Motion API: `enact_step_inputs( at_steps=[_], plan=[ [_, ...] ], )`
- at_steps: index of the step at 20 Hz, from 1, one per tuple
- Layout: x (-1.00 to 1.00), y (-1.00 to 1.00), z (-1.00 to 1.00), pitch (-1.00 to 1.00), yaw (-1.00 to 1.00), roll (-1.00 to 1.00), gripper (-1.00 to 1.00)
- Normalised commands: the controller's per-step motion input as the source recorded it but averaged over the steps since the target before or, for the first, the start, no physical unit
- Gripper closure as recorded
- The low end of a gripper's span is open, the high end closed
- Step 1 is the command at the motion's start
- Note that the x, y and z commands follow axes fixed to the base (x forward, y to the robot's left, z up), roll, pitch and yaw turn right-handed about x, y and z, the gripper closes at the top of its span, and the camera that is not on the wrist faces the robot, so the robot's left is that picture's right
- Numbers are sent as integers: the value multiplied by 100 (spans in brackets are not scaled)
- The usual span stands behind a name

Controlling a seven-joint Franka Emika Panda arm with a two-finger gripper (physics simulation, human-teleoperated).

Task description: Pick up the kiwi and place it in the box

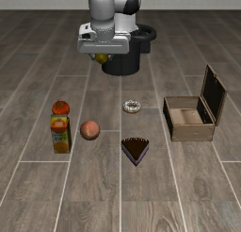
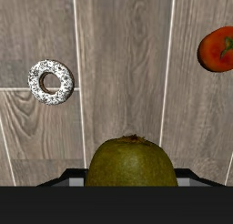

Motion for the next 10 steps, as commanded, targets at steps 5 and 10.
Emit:
enact_step_inputs(
  at_steps=[5, 10],
  plan=[
    [0, 60, 40, 0, 0, 0, 100],
    [0, 100, 0, 0, 0, 0, 100]
  ],
)
